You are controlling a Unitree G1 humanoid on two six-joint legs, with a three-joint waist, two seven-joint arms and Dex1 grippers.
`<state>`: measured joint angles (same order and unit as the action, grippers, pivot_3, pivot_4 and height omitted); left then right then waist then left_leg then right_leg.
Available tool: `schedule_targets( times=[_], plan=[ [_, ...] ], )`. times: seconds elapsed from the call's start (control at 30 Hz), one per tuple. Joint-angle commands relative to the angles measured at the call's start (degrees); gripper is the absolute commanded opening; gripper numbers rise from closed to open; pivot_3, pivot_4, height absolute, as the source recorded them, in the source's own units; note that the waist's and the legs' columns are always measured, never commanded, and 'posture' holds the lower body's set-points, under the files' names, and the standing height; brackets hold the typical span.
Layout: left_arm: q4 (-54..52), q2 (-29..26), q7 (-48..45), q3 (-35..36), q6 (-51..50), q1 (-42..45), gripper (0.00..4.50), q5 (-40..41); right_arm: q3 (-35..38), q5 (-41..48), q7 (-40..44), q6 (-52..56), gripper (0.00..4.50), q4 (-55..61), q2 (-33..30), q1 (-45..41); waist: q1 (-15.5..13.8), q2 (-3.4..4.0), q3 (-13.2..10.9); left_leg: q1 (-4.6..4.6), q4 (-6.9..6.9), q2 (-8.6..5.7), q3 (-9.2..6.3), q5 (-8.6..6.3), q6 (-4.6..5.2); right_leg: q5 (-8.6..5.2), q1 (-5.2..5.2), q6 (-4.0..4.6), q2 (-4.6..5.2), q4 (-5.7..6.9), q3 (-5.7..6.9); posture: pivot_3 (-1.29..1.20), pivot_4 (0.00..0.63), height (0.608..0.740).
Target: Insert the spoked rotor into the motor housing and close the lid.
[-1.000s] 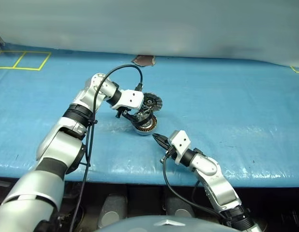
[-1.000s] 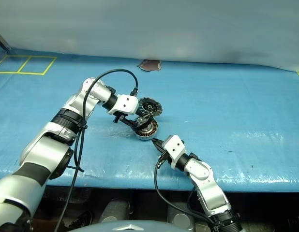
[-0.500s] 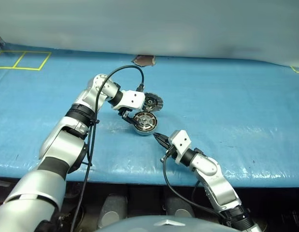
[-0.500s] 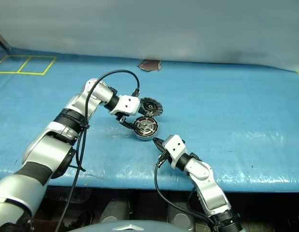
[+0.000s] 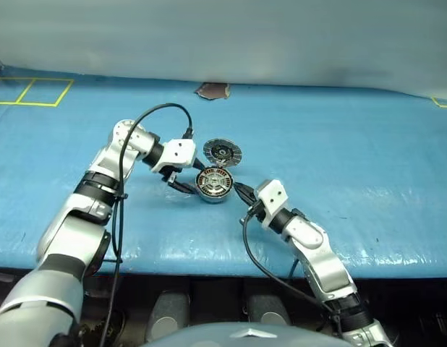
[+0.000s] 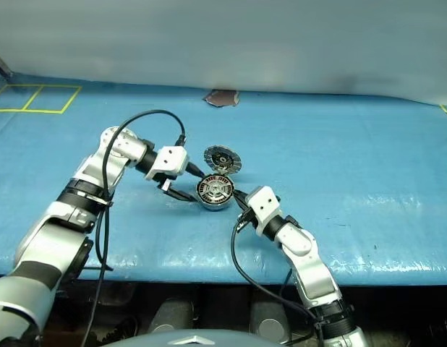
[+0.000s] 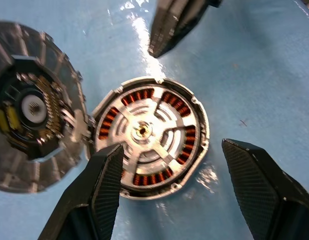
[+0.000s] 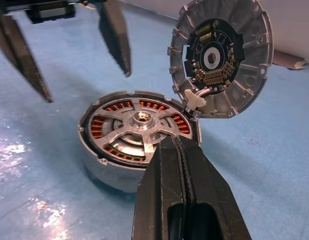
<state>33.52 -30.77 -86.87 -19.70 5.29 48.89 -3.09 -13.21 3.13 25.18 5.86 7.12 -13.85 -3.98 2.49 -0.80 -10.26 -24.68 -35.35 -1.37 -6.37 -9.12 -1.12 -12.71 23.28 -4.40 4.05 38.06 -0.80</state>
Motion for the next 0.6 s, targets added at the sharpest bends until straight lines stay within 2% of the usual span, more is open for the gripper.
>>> schedule_targets(
  times=[0.03, 0.3, 0.6],
  plan=[
    [-7.25, -1.32, 2.67, 3.62, -3.68, -2.72, 3.39, 3.35, -0.96, -1.27, -0.40, 1.59, 0.00, -0.94, 1.23, -3.76, -0.18, 0.00, 0.00, 0.00, 0.00, 0.00, 0.00, 0.00, 0.00, 0.00, 0.00, 0.00, 0.00, 0.00, 0.00, 0.00, 0.150, 0.740],
    [-13.84, -1.50, 8.07, 6.55, -8.77, -11.16, 3.39, 7.01, -2.77, -1.44, 1.81, 0.88, 0.00, -9.73, 4.09, -11.51, -0.23, 0.01, 0.01, 0.06, 0.00, 0.00, -0.01, 0.01, -0.01, 0.02, -0.05, 0.01, 0.00, -0.01, 0.00, 0.00, 0.150, 0.740],
    [-14.35, 0.35, 13.27, 8.92, -7.36, -18.68, 3.39, 10.59, -3.44, -2.15, 3.25, 1.37, 0.00, -14.97, 5.22, -13.32, -0.05, 0.03, 0.02, 0.22, 0.05, 0.04, -0.01, 0.02, -0.04, 0.04, -0.13, 0.08, -0.04, 0.00, 0.00, 0.00, 0.150, 0.740]
  ],
)
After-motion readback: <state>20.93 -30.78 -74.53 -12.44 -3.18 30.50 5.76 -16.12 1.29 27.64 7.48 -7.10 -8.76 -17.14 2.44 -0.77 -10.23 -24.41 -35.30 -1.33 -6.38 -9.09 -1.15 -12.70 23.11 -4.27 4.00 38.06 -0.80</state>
